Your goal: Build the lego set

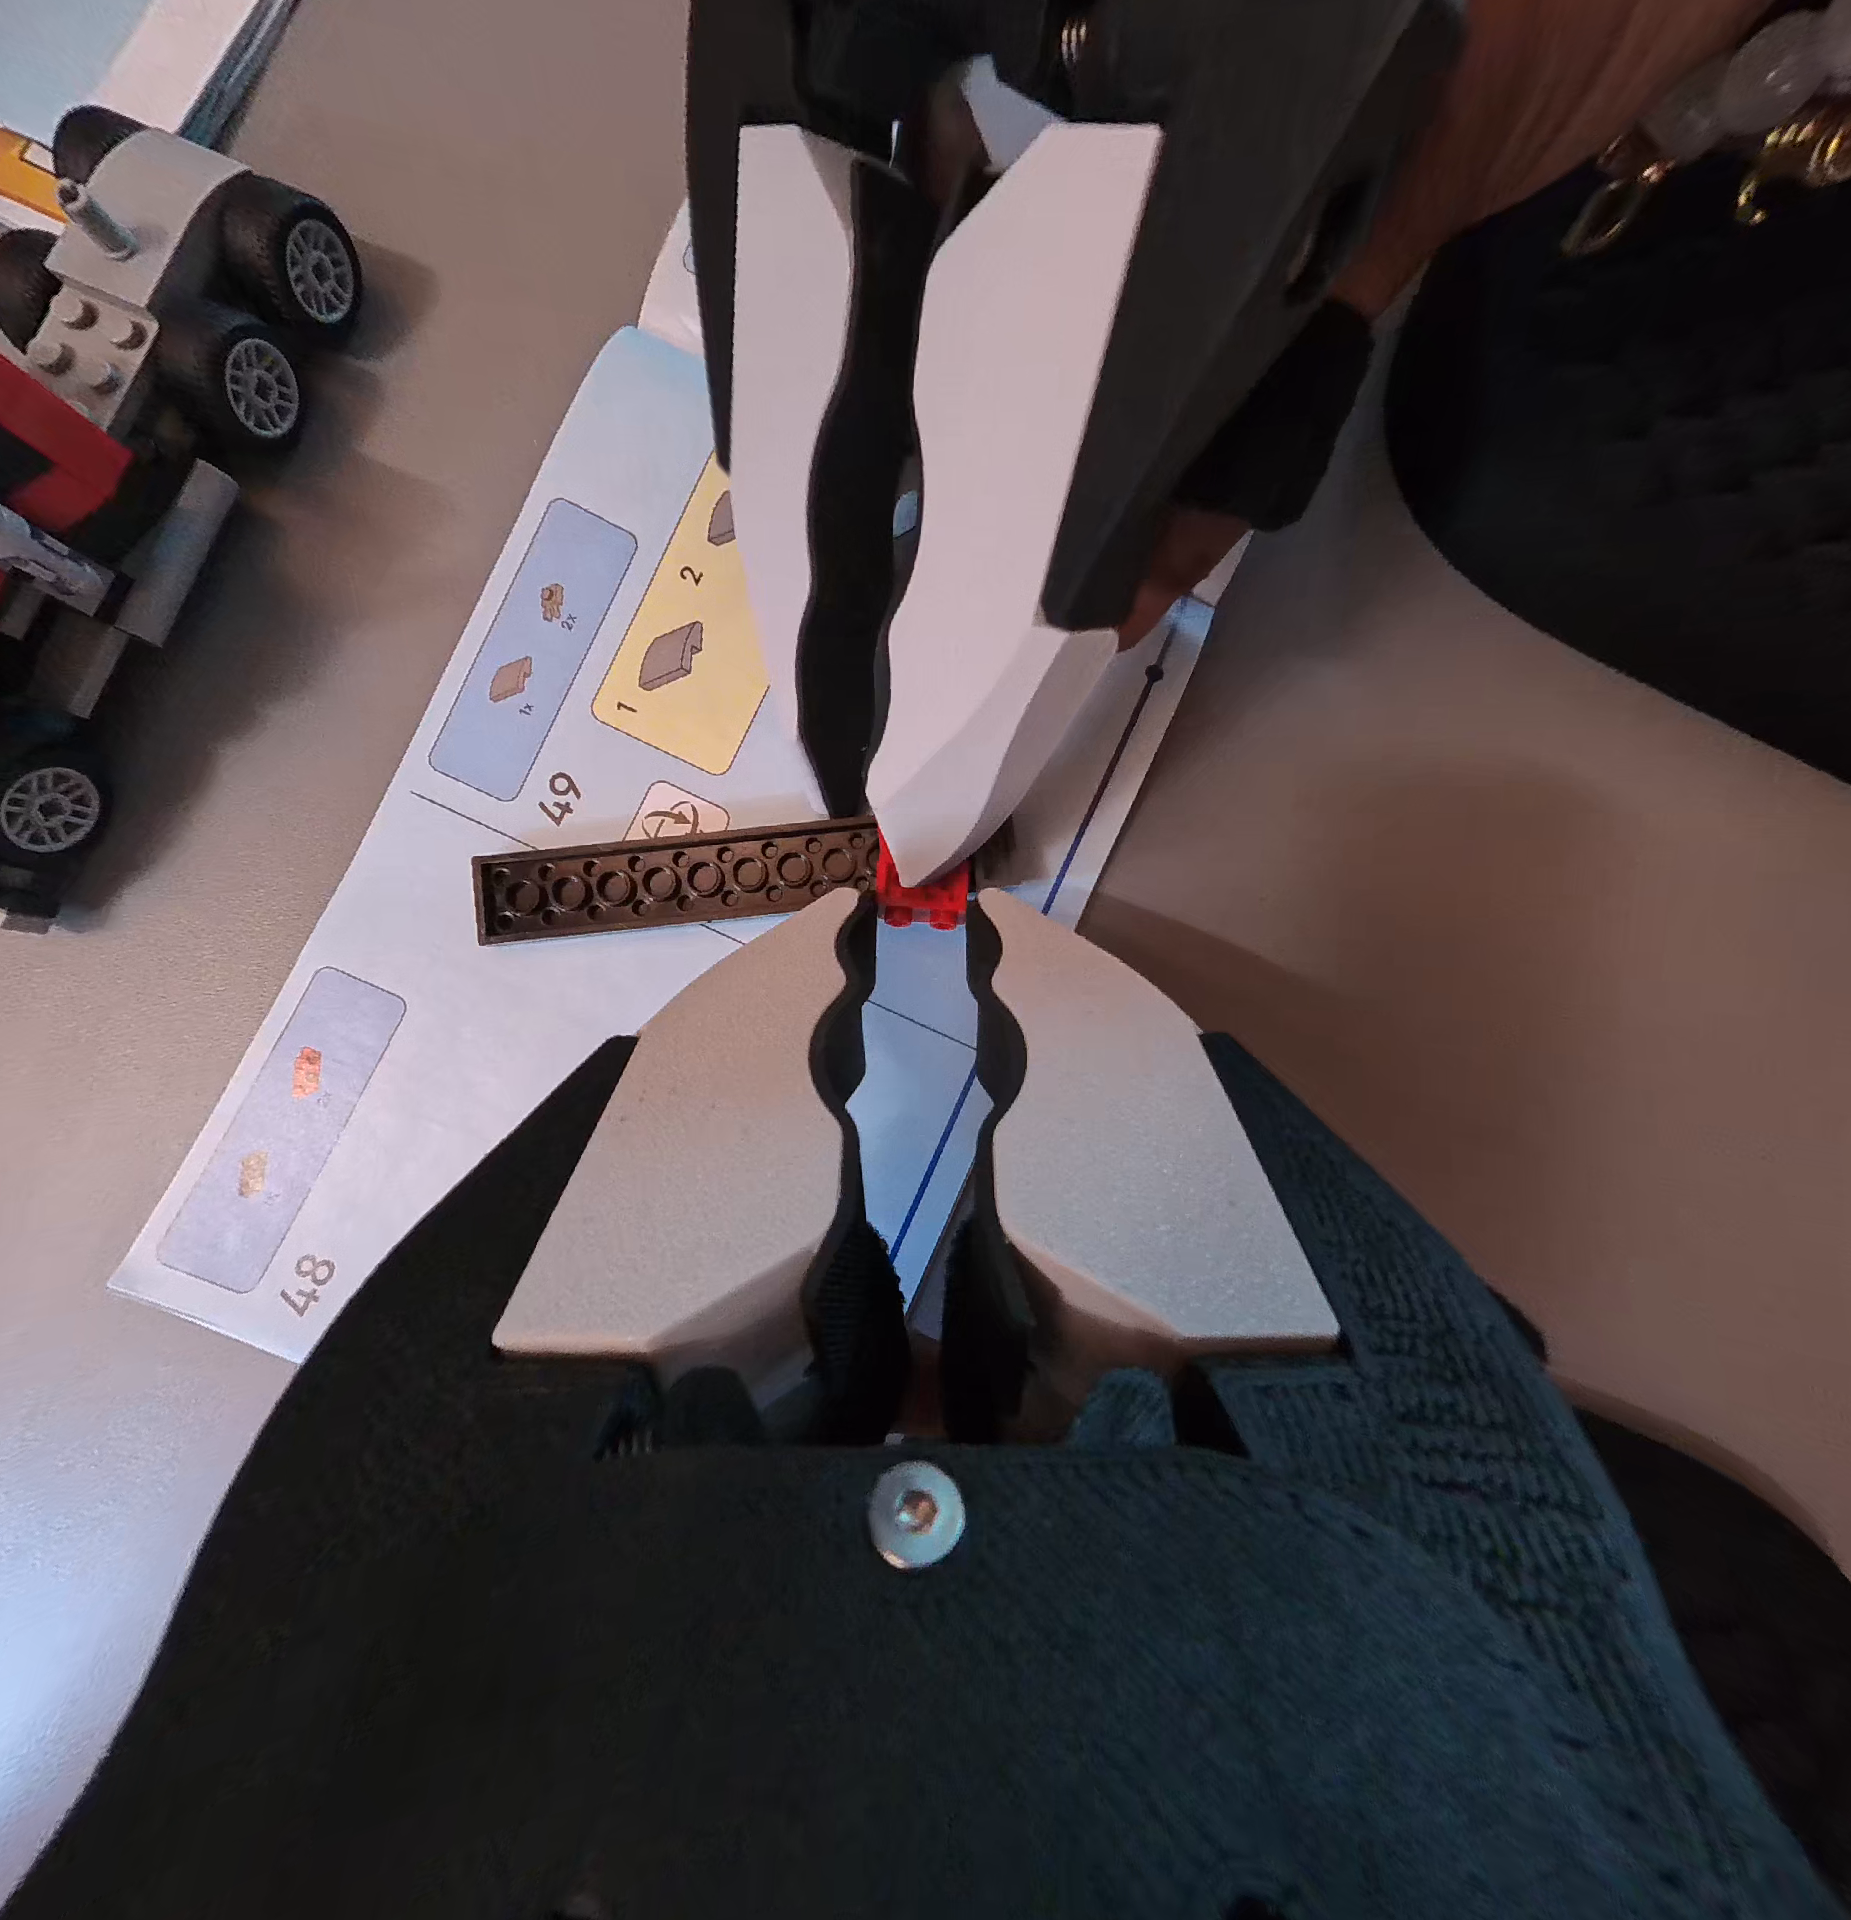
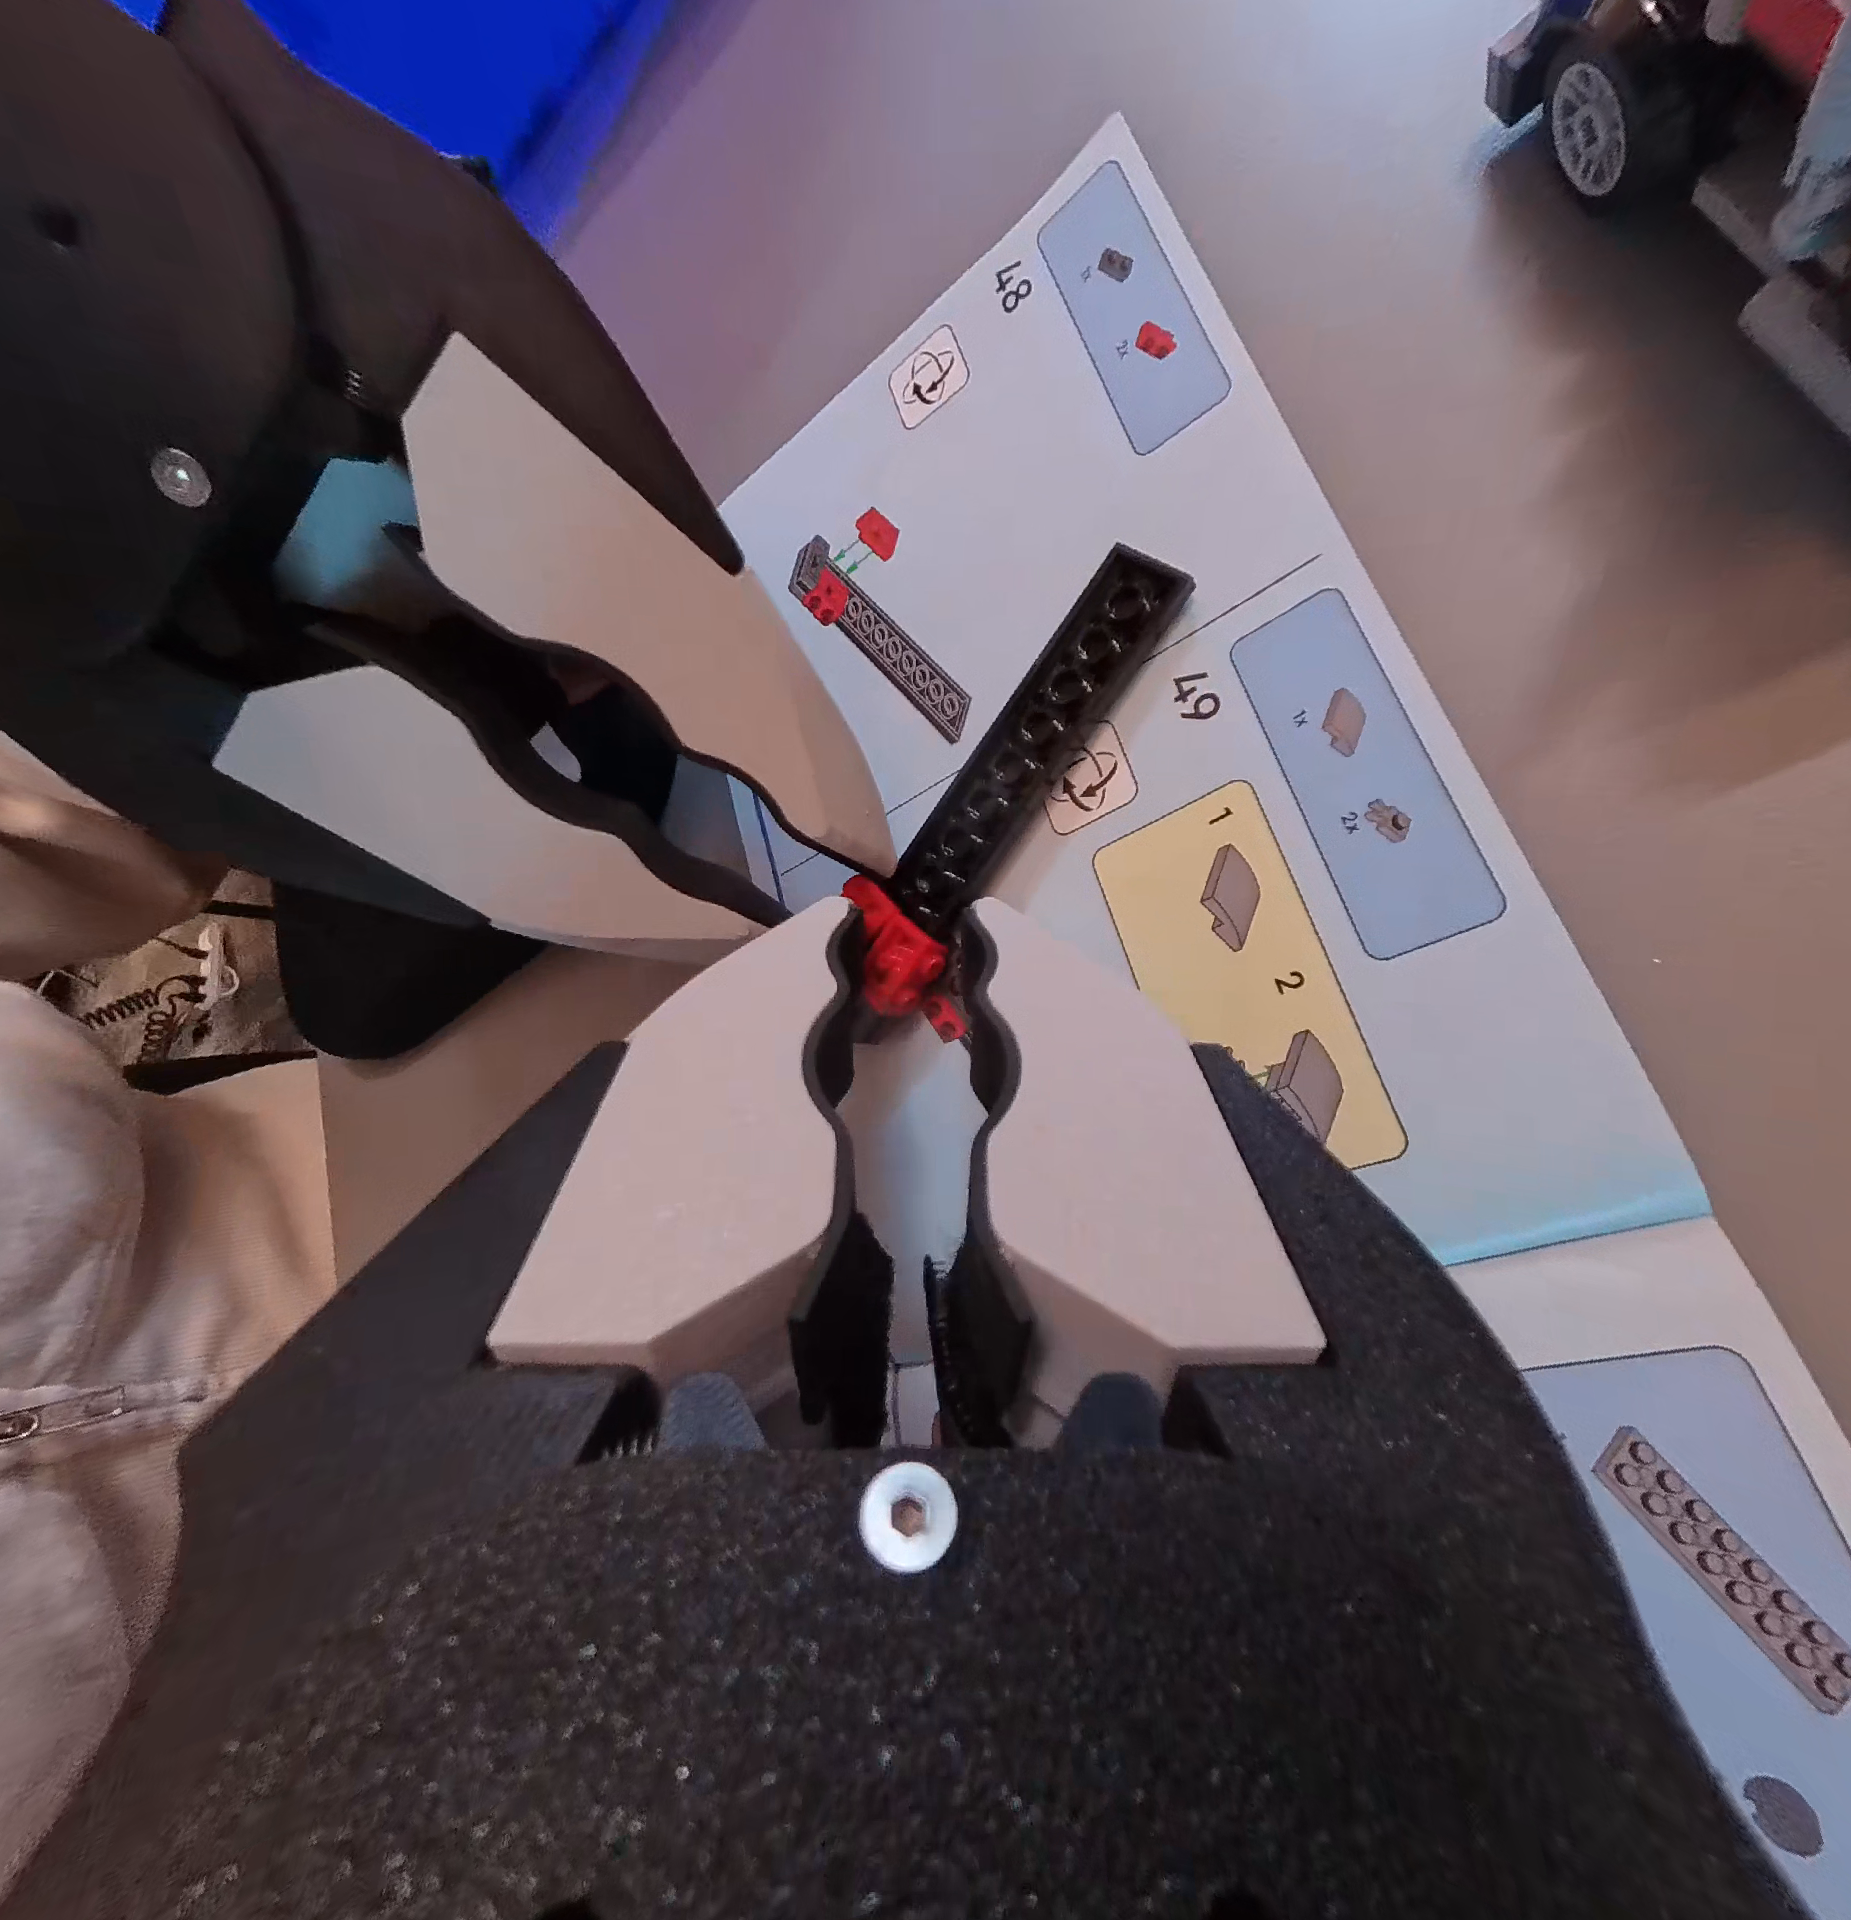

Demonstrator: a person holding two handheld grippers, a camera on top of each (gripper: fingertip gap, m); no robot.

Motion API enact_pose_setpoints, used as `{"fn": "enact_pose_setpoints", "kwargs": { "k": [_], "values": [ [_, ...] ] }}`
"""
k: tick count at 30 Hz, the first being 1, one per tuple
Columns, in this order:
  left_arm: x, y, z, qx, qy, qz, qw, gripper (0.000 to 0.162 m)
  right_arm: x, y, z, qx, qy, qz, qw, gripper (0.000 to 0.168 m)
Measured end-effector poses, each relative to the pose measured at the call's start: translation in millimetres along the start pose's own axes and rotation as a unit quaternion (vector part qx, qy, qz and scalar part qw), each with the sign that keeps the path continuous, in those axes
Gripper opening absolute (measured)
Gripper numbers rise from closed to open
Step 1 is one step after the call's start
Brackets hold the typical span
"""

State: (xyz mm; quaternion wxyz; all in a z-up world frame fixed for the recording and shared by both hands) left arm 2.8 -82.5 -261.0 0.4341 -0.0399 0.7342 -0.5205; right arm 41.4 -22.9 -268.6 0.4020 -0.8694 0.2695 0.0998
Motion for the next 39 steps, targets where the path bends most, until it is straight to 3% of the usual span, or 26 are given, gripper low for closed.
{"fn": "enact_pose_setpoints", "kwargs": {
  "k": [13, 20, 39],
  "values": [
    [10, 0, 1, 0.036, -0.020, 0.026, 0.999, 0.016, -1, 0, 1, -0.012, -0.018, -0.013, 1.000, 0.016],
    [5, -12, -5, 0.038, -0.065, 0.100, 0.992, 0.006, -1, -1, 2, -0.017, -0.022, -0.014, 1.000, 0.016],
    [5, 3, 1, 0.051, -0.031, 0.051, 0.997, 0.001, 1, 1, 2, -0.045, -0.024, -0.018, 0.999, 0.015]
  ]
}}
Point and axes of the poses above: each gripper's, where its closed fingertips meet, y out along the fingers, x out of its underside, z = x × y across the jaws, the point moved 5 cm from there along -y, back along the fingers, and after that the axes turned 15 degrees about y, right-handed, at the moved point
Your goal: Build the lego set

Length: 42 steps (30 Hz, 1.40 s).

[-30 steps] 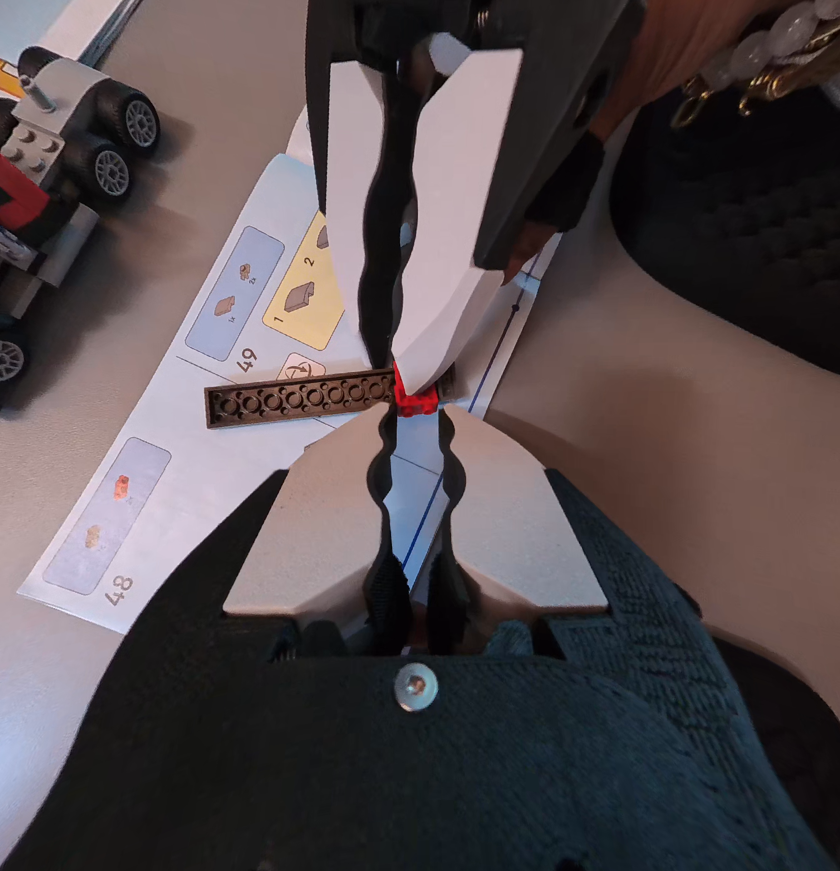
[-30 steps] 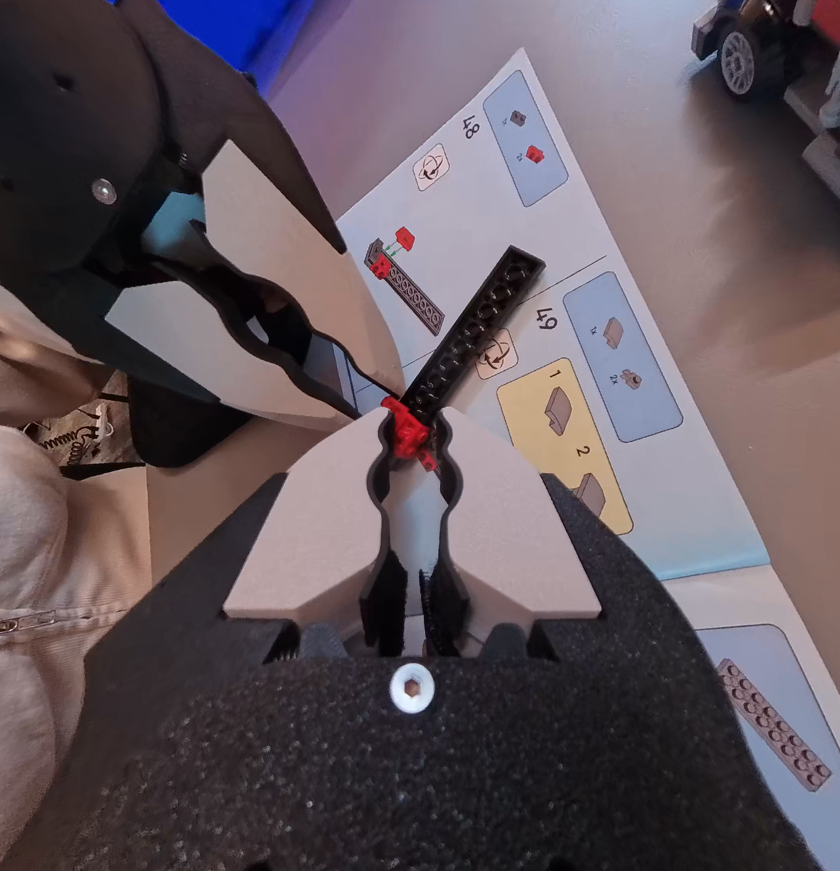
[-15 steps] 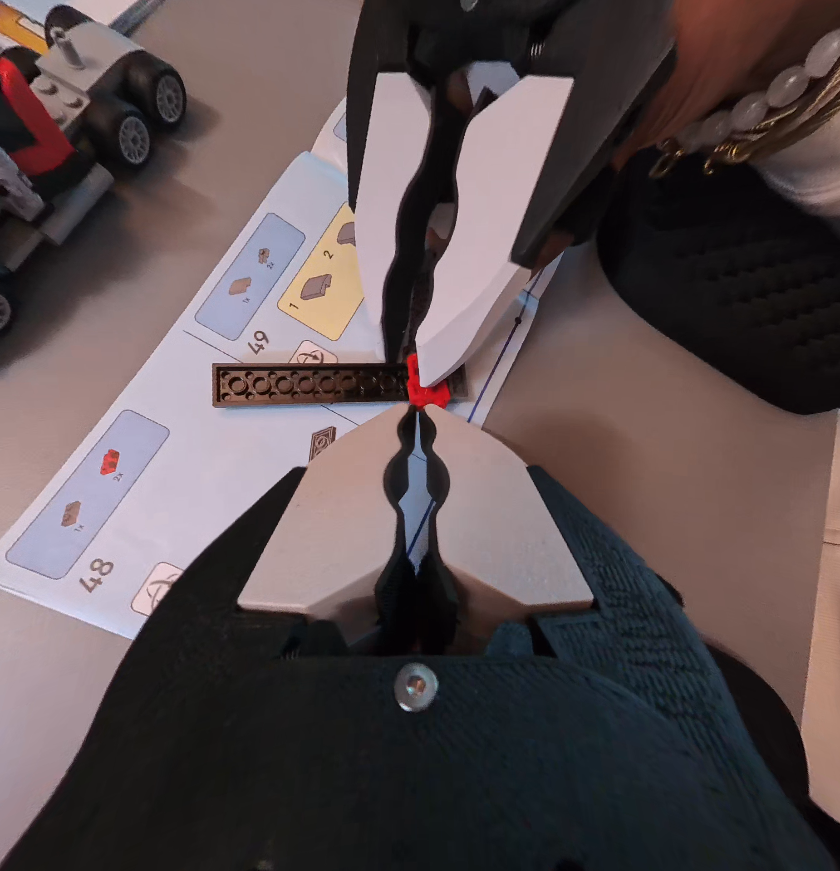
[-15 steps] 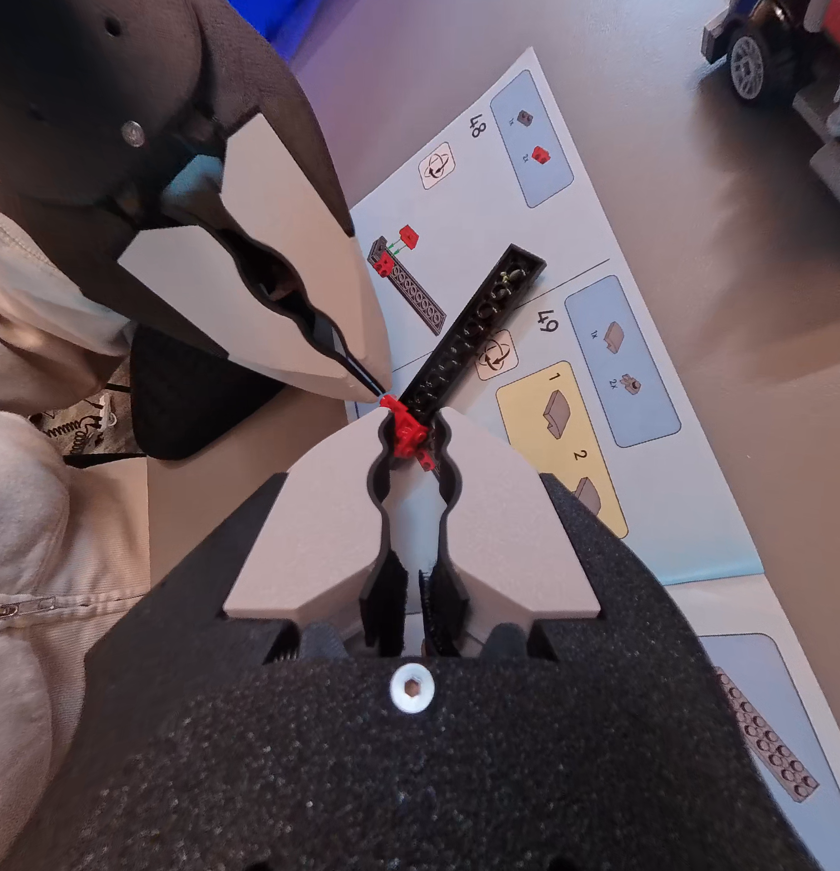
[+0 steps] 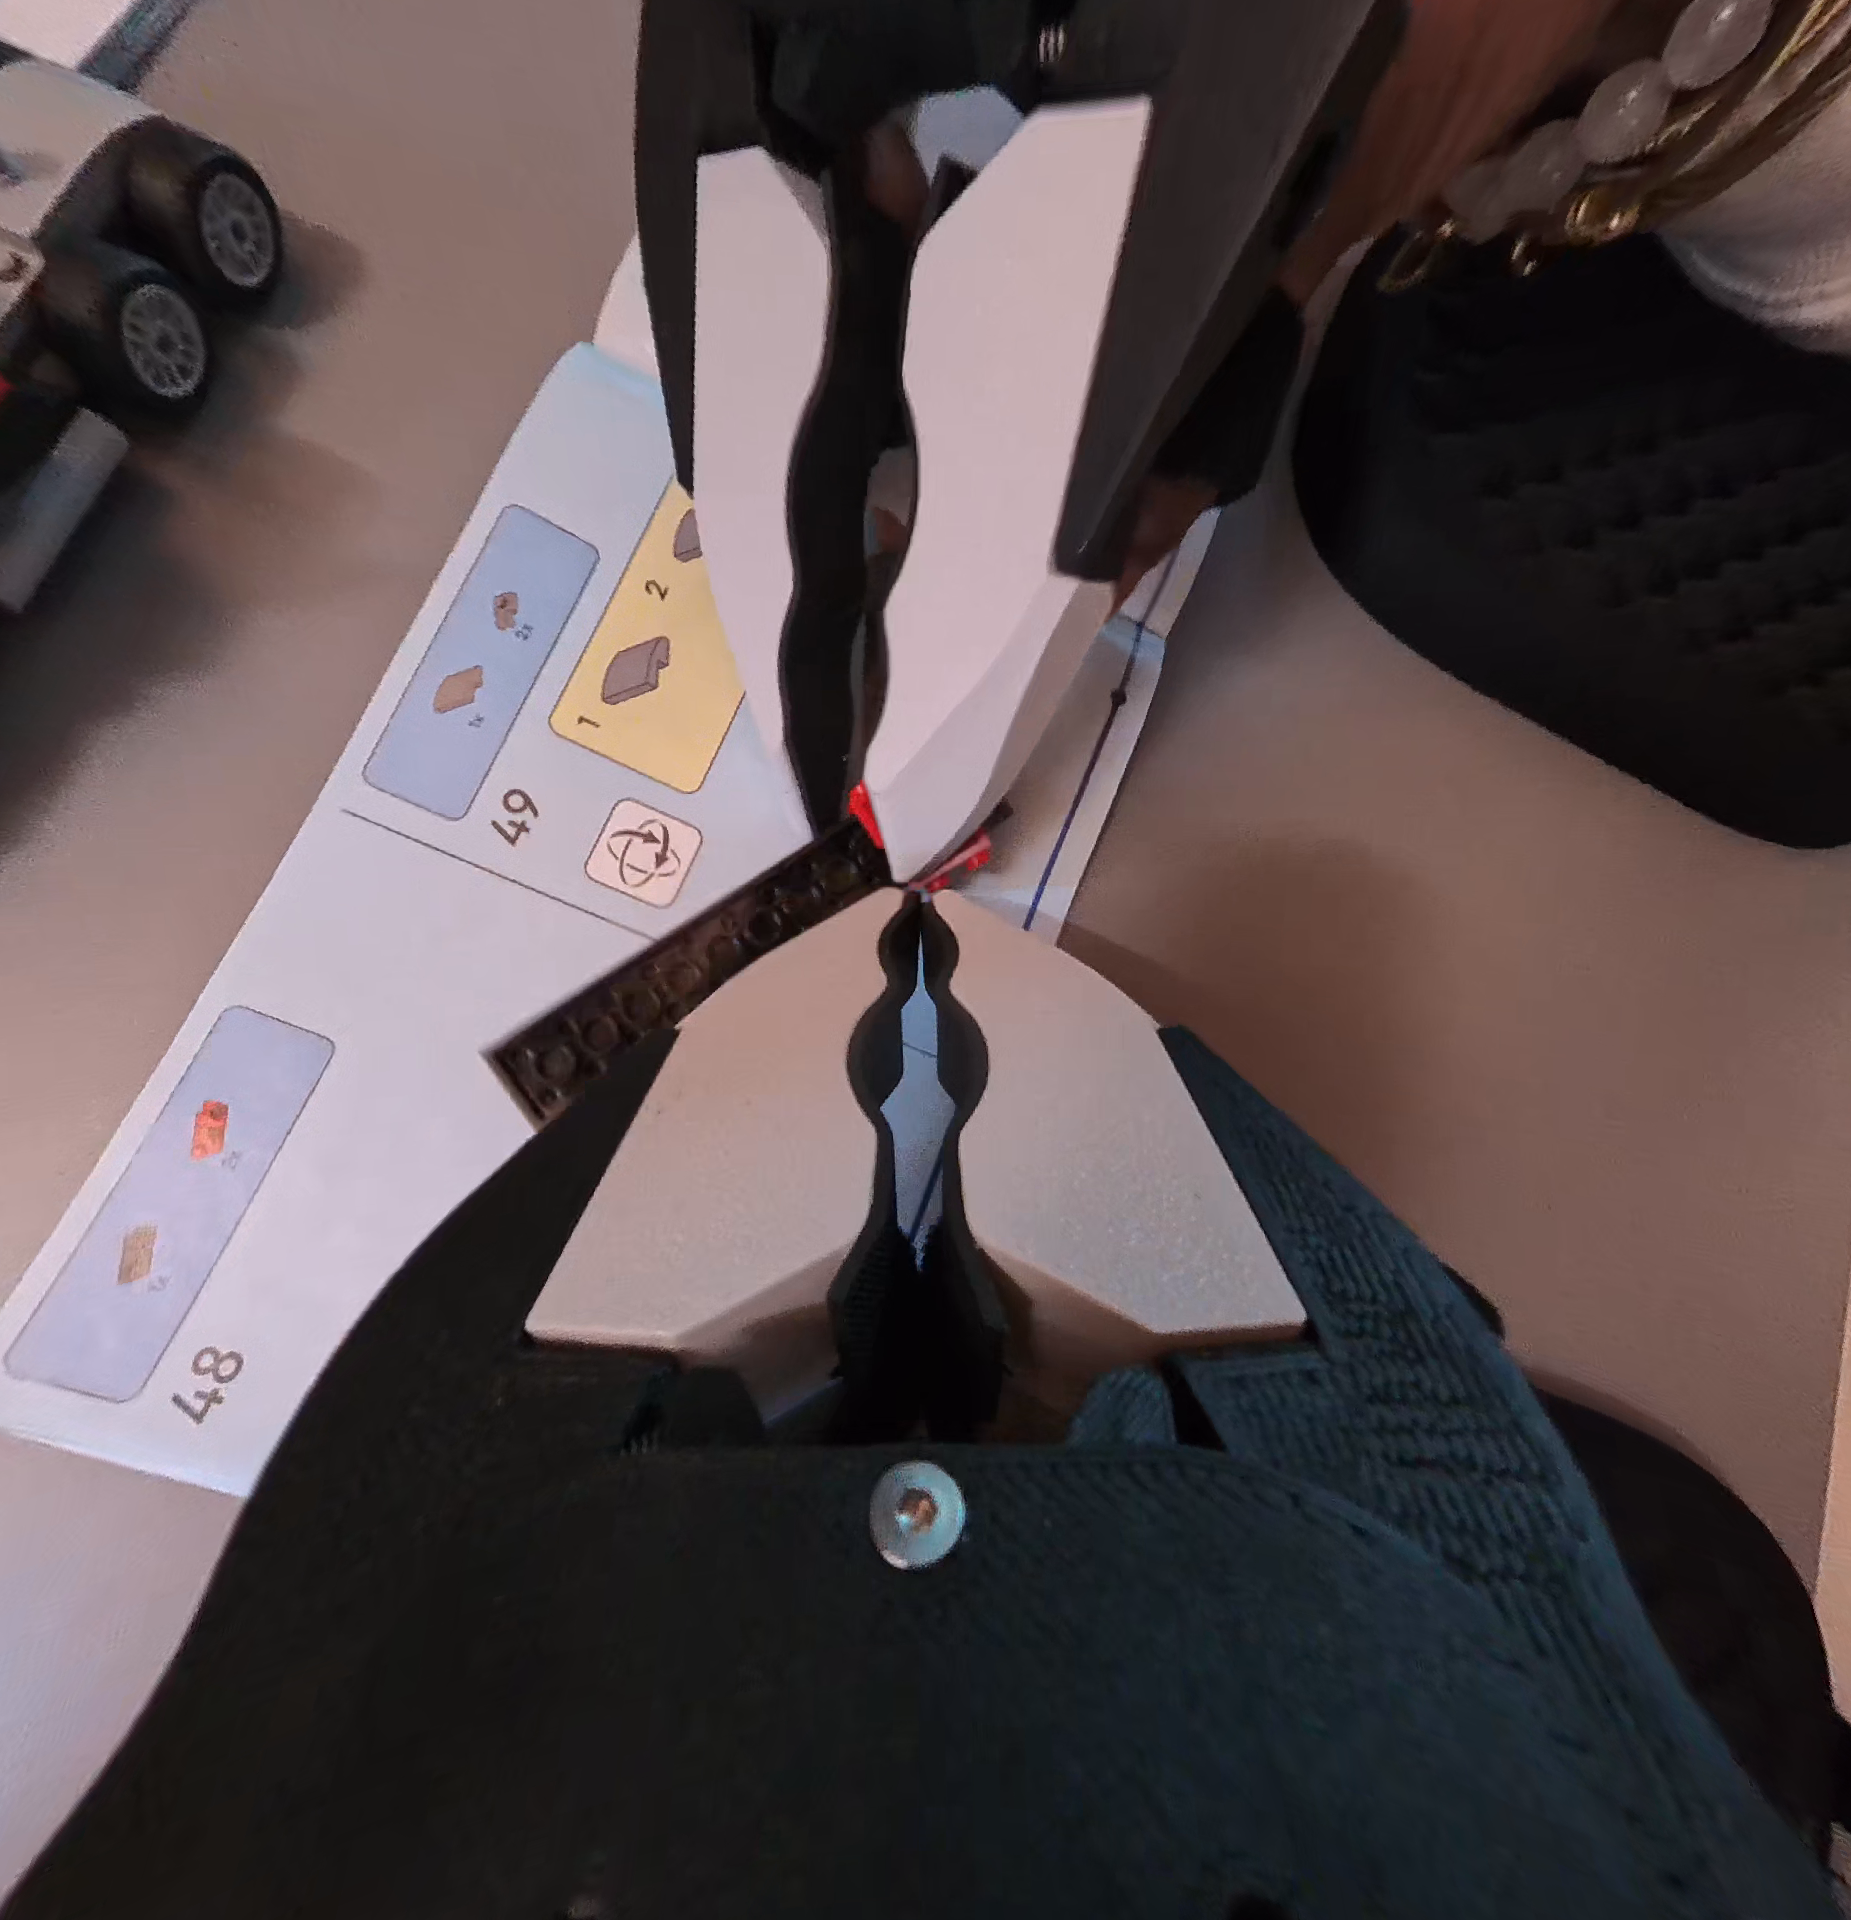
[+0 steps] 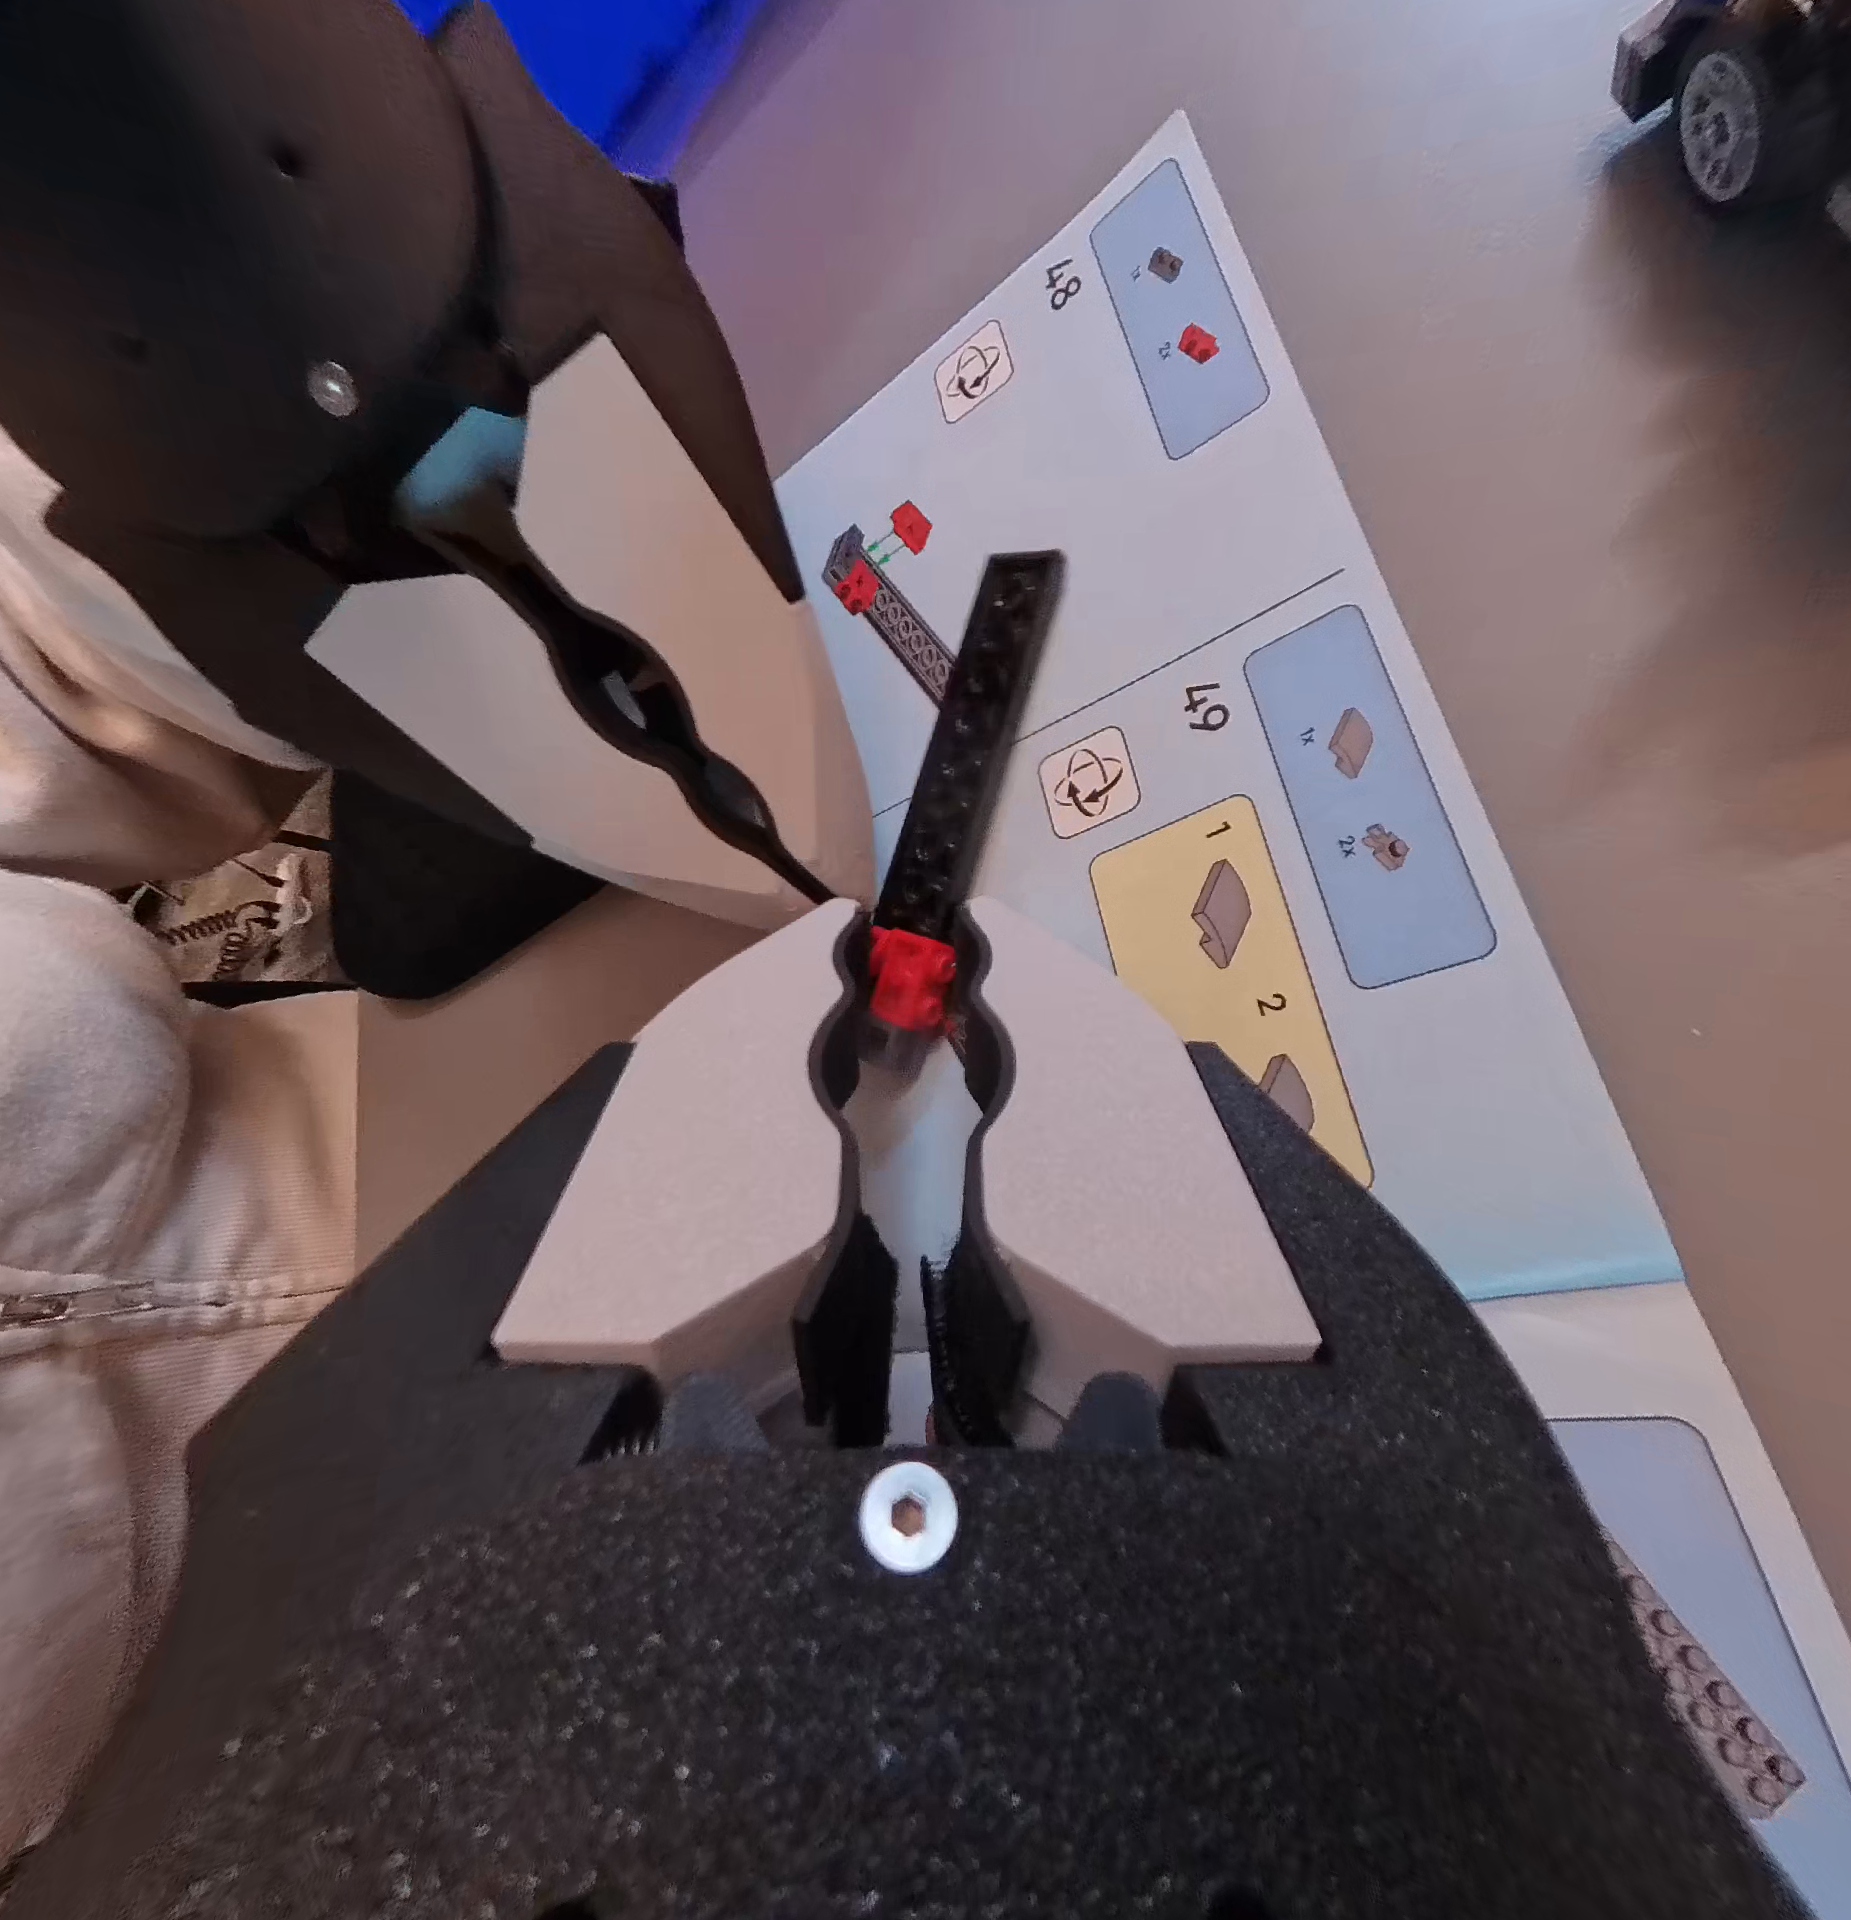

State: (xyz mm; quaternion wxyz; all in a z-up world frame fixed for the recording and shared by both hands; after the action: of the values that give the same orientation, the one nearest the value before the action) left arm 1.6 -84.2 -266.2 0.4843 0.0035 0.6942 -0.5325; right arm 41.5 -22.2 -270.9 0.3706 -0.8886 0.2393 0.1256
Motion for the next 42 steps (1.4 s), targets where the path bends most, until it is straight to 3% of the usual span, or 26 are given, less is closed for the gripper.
{"fn": "enact_pose_setpoints", "kwargs": {
  "k": [7, 11, 15, 18, 21, 26, 29, 31, 34, 37, 42],
  "values": [
    [-2, -2, -3, -0.016, -0.007, 0.010, 1.000, 0.001, 1, 0, 2, -0.016, 0.002, -0.001, 1.000, 0.012],
    [-2, -5, 1, -0.015, 0.005, 0.003, 1.000, 0.003, -1, -5, 1, -0.022, 0.000, -0.008, 1.000, 0.024],
    [0, -15, 7, -0.011, 0.053, 0.002, 0.999, 0.008, 1, -22, -6, 0.022, -0.104, 0.020, 0.994, 0.029],
    [5, -18, 12, -0.013, 0.095, -0.012, 0.995, 0.009, 12, -28, -25, 0.079, -0.248, 0.049, 0.964, 0.022],
    [7, -15, 11, -0.014, 0.097, -0.007, 0.995, 0.009, 29, -13, -38, 0.120, -0.331, 0.027, 0.936, 0.019],
    [9, -14, 7, -0.011, 0.067, 0.025, 0.997, 0.009, 33, 5, -34, 0.145, -0.336, 0.011, 0.931, 0.022],
    [6, -20, 6, -0.017, 0.081, 0.054, 0.995, 0.012, 34, 9, -30, 0.154, -0.330, 0.008, 0.931, 0.013],
    [6, -23, 7, -0.026, 0.119, 0.078, 0.989, 0.021, 31, 5, -32, 0.115, -0.282, 0.026, 0.952, 0.013],
    [0, -33, 10, -0.080, 0.236, 0.168, 0.954, 0.029, 20, -13, -41, -0.055, -0.092, 0.081, 0.991, 0.013],
    [-15, -47, 20, -0.126, 0.314, 0.249, 0.908, 0.025, 16, -28, -43, -0.198, 0.050, 0.072, 0.976, 0.013],
    [-27, -48, 25, -0.101, 0.352, 0.253, 0.895, 0.014, 13, -34, -55, -0.283, 0.081, 0.056, 0.954, 0.012]
  ]
}}
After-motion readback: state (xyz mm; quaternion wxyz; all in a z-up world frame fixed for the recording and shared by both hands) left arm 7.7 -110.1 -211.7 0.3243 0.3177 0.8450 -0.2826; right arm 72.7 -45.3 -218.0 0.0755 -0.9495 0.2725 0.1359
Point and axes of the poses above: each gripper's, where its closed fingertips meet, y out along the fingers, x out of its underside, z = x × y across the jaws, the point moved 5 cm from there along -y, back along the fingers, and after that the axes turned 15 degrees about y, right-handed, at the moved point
